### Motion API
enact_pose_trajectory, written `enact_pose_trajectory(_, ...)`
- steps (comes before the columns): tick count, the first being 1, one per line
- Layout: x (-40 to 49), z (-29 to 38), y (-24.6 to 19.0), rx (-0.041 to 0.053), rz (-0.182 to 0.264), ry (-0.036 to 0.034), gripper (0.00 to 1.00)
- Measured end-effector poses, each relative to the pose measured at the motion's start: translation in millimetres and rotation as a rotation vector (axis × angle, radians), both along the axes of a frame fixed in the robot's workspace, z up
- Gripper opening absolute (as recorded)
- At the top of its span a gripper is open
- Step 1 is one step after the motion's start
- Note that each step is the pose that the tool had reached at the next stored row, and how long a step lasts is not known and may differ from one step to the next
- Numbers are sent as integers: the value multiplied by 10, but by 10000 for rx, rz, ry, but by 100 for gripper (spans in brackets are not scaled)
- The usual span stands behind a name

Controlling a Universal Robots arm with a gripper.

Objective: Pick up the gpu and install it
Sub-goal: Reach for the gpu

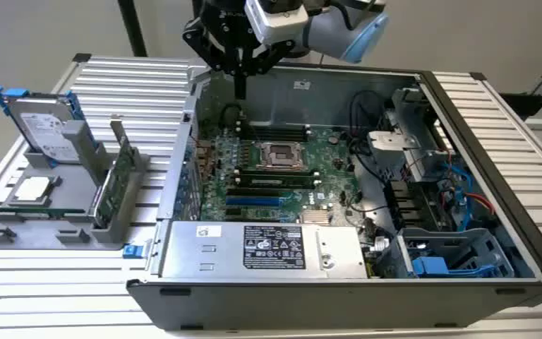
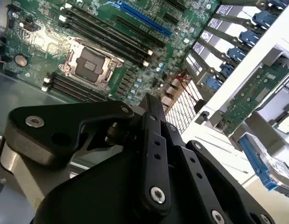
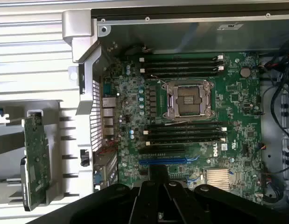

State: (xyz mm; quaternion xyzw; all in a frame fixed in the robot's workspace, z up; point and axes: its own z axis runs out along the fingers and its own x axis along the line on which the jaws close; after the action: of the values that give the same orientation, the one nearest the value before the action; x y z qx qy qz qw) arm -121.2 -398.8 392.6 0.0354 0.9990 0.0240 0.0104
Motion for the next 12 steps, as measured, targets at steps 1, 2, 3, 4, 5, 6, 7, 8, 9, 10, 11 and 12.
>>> enact_pose_trajectory(1, 0, 0, 0, 0, 0, 0, 0)
enact_pose_trajectory(2, 0, 0, 0, 0, 0, 0, 0)
enact_pose_trajectory(3, 0, 0, 0, 0, 0, -1, 0)
enact_pose_trajectory(4, 0, 0, 0, 0, 0, 0, 0)
enact_pose_trajectory(5, 0, 0, 0, 0, 0, 0, 0)
enact_pose_trajectory(6, 0, 0, 0, 0, 0, 0, 0)
enact_pose_trajectory(7, 0, 0, 0, 0, -1, 0, 0)
enact_pose_trajectory(8, 0, 0, 0, 0, 0, 0, 0)
enact_pose_trajectory(9, 0, 0, 0, 0, 0, 0, 0)
enact_pose_trajectory(10, 0, 0, 0, 0, 0, 0, 0)
enact_pose_trajectory(11, 0, 0, 0, 0, 0, 0, 0)
enact_pose_trajectory(12, 0, 0, 0, 0, 0, 0, 0)
